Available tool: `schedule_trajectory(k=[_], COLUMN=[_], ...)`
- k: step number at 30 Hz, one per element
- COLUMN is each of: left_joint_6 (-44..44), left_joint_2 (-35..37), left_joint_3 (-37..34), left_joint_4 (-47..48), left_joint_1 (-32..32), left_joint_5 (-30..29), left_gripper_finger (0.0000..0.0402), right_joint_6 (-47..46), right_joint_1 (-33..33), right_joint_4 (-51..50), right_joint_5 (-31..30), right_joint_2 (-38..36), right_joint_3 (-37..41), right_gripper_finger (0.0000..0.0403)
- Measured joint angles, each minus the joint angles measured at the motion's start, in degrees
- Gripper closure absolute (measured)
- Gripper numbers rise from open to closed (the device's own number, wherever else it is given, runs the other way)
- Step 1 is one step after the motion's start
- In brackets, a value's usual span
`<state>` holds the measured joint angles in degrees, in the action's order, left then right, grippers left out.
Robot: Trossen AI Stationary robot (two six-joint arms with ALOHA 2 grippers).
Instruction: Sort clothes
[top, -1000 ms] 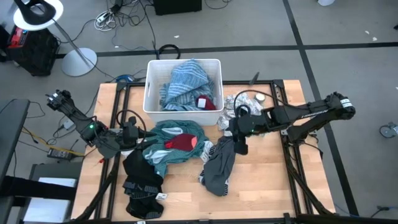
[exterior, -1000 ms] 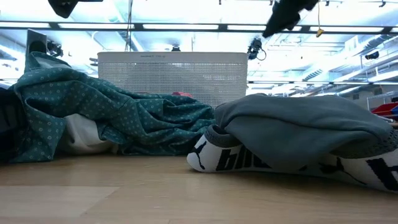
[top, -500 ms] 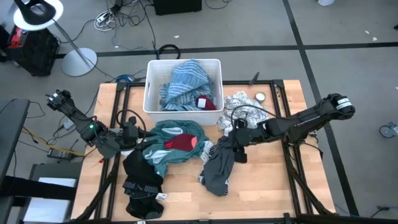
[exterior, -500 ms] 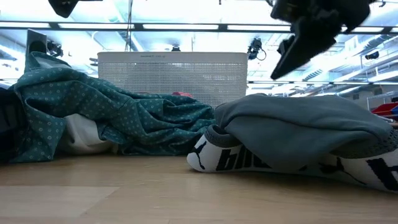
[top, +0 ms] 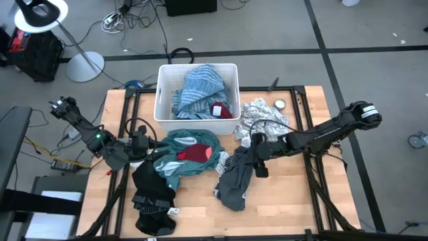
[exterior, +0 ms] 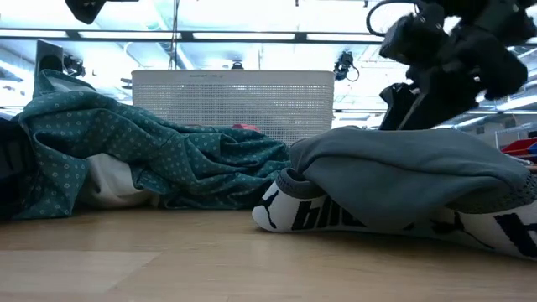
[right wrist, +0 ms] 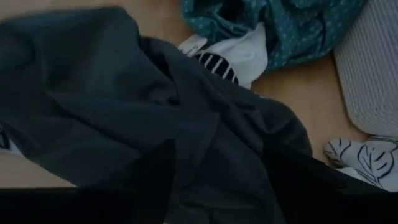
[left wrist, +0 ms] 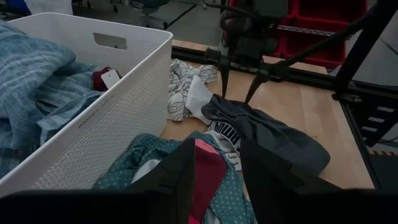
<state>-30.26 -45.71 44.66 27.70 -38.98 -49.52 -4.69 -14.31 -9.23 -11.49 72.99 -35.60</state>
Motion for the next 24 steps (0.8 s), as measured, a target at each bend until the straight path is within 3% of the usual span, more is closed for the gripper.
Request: schedule_trajectory(k=[7, 15, 19, 24], left_joint_6=[0.0, 0.0, 0.0, 0.0], left_joint_2=[0.0, 0.0, 0.0, 0.0], left_joint_3=[0.0, 0.0, 0.0, 0.0], left_joint_4=[0.0, 0.0, -0.1, -0.1], left_joint_1=[0.0, 0.0, 0.0, 0.0], left_joint_5=[0.0, 0.0, 0.0, 0.0], left_gripper_finger=[0.0270, 0.0270, 0.0270, 0.0270], right_joint_6=[1.6, 0.1, -0.3, -1.6], right_joint_1=[0.5, 0.6, 0.6, 0.6], right_joint_4=[4.9, 5.6, 5.9, 6.2], right_joint_5=[-0.8, 0.7, 0.7, 0.7], right_joint_2=[0.0, 0.0, 0.0, 0.0], right_joint_3=[4.3, 6.8, 6.8, 6.8], right_gripper_finger=[0.0164, 0.0204, 0.0254, 0.0352])
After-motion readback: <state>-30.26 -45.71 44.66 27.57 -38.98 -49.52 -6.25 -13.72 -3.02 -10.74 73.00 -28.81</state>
